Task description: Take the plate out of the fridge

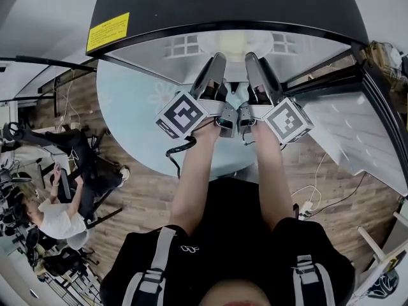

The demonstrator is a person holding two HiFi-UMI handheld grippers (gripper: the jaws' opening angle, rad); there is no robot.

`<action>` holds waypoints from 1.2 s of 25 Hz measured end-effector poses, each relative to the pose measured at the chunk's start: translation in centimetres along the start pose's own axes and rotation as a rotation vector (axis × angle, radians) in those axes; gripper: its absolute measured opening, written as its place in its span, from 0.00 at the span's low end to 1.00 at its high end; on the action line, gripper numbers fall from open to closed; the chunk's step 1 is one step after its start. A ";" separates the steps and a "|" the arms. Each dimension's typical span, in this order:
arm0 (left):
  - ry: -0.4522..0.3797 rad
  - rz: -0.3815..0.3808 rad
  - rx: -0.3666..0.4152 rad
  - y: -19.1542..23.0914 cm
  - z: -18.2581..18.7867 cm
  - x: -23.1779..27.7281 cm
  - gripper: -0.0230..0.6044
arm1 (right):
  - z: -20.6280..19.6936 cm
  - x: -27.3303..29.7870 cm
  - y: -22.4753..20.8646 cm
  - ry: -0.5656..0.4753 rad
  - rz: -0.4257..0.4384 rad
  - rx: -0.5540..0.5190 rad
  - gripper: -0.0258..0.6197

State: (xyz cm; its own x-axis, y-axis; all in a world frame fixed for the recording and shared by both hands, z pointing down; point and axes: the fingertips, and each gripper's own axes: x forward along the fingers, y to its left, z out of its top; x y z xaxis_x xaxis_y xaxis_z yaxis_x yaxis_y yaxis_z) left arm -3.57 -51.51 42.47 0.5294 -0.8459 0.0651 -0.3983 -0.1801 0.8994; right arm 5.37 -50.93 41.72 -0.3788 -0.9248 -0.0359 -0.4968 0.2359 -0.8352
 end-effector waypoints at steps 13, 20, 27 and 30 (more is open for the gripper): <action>-0.002 0.054 0.038 0.4 0.6 0.9 0.16 | 0.0 0.8 -0.3 0.046 0.010 0.024 0.19; 0.008 0.082 0.068 0.2 0.0 0.7 0.16 | 0.2 0.4 -0.4 0.048 -0.013 0.012 0.16; -0.004 0.087 0.087 -0.5 -0.6 -0.9 0.17 | 0.1 -0.9 0.6 0.050 -0.019 0.001 0.16; -0.020 0.083 0.095 -0.6 -0.5 -1.6 0.17 | -0.1 -1.2 1.0 0.055 -0.015 -0.011 0.16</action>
State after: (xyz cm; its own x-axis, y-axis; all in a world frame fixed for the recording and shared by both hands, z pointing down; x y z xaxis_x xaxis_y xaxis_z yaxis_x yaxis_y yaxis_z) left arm -3.78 -49.83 42.02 0.4771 -0.8695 0.1280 -0.5100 -0.1553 0.8460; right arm 5.24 -49.52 40.98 -0.4132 -0.9106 0.0070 -0.5111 0.2256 -0.8294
